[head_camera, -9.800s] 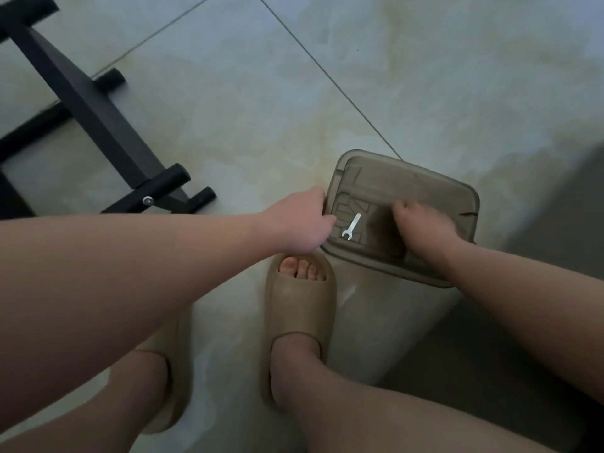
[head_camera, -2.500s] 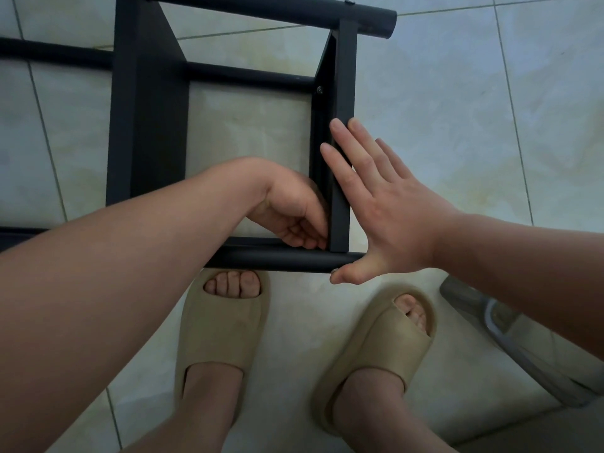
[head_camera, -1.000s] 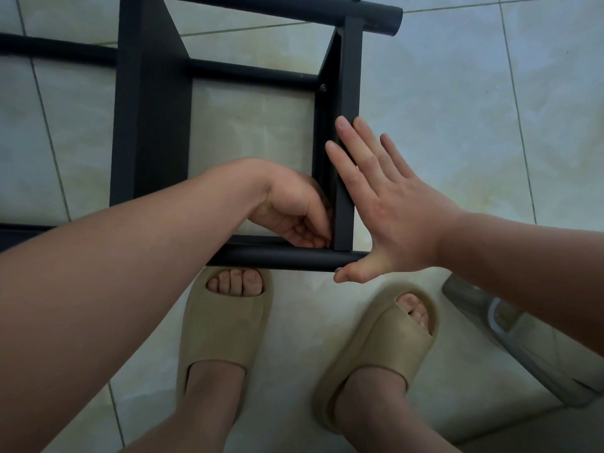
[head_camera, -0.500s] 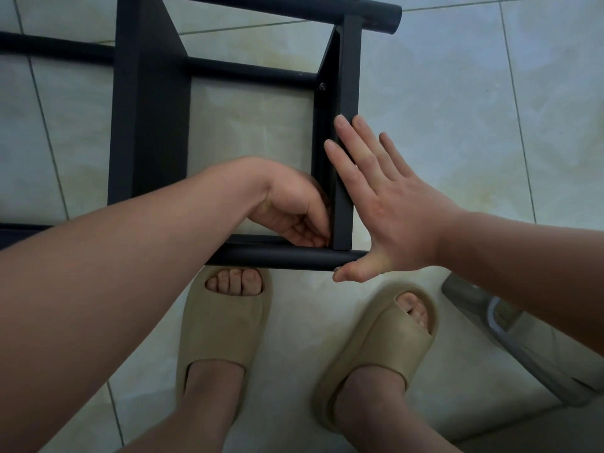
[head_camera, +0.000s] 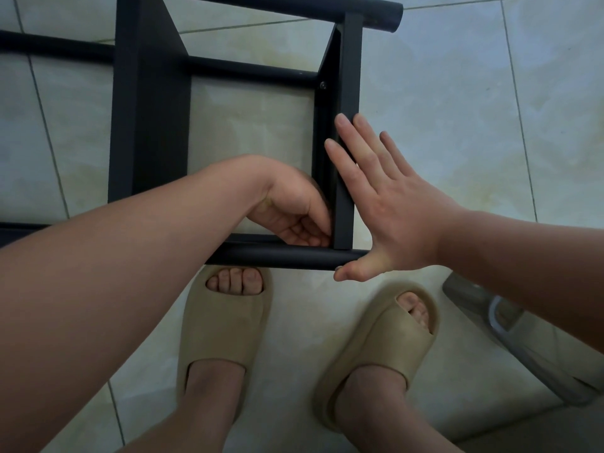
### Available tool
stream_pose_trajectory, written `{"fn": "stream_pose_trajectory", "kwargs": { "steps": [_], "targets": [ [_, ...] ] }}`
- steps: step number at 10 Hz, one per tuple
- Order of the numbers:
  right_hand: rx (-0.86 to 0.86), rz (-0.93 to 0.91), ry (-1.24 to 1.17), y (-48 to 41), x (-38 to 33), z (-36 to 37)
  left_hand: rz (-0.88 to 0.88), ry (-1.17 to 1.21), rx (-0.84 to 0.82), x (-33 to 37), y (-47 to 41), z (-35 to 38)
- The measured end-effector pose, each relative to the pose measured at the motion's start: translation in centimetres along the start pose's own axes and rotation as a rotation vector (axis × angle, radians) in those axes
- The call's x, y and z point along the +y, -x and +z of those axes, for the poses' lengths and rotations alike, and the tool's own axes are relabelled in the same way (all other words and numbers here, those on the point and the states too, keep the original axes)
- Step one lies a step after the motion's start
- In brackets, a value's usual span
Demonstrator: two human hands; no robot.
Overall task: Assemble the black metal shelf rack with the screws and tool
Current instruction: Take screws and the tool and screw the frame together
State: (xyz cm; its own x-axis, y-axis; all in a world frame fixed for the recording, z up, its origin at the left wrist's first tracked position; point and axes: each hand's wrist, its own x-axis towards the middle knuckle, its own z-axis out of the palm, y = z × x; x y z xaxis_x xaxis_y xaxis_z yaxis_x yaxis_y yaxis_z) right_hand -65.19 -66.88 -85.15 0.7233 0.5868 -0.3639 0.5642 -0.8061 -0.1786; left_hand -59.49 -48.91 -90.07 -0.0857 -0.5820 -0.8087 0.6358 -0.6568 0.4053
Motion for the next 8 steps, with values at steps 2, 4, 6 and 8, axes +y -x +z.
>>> {"fn": "stream_pose_trajectory", "kwargs": {
  "steps": [2,4,6,8],
  "targets": [
    [0.003,-0.003,-0.007,-0.01,0.06,0.03,0.014,-0.009,0.028,0.24,-0.09,0.13],
    [0.012,-0.006,-0.013,0.02,0.07,0.03,0.038,0.007,0.029,0.22,-0.11,0.1],
    [0.006,-0.004,-0.005,0.04,0.07,0.04,0.066,0.044,0.019,0.12,-0.02,0.12],
    [0.016,-0.006,-0.003,0.06,0.14,0.08,0.082,0.049,-0.041,-0.32,0.29,0.11]
  ]
}}
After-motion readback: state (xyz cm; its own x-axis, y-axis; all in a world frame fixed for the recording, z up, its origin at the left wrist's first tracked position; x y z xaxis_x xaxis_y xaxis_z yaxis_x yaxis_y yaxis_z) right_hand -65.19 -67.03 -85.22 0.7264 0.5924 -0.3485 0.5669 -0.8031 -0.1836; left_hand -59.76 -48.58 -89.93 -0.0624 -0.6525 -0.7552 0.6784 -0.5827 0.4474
